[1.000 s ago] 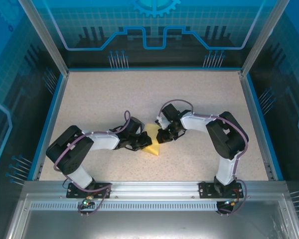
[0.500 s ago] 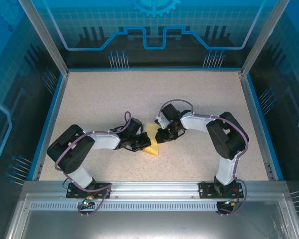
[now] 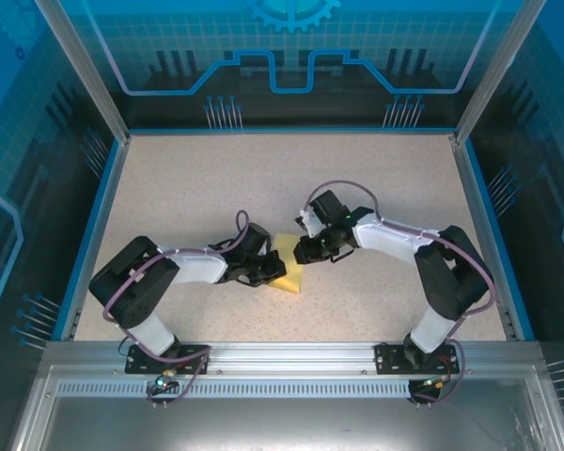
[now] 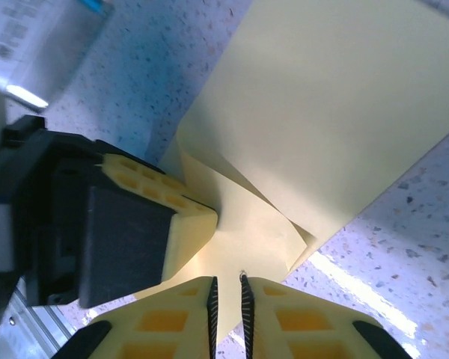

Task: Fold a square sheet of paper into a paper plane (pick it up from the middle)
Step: Fold the triangle a second time at the center of the table.

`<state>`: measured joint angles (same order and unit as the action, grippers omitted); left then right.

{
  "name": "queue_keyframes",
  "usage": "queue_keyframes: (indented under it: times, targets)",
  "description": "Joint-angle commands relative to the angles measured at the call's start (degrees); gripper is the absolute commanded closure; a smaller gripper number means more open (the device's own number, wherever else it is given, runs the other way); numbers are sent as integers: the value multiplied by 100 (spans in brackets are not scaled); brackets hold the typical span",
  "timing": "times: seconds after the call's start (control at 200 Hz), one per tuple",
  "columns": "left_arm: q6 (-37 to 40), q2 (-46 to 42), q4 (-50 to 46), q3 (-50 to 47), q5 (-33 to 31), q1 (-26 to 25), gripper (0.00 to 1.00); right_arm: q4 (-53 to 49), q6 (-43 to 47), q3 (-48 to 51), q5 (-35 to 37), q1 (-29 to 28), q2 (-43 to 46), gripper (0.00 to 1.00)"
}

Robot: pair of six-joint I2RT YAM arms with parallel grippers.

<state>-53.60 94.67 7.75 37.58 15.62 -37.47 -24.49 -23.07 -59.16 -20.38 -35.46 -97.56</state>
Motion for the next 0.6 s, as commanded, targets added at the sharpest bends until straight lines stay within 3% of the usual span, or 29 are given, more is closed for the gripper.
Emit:
queue_keyframes:
  times: [0.0, 0.365, 0.595]
  targets:
    - [319, 166, -573, 3, -206, -110, 95, 112, -202, -52, -256, -104, -387, 83]
    - [701, 55, -623, 140, -83, -111, 96, 10, -237, -180, -184, -116, -870, 86]
    - [764, -520, -586, 327, -162, -110, 92, -179, -97, -35, 42, -93, -949, 86]
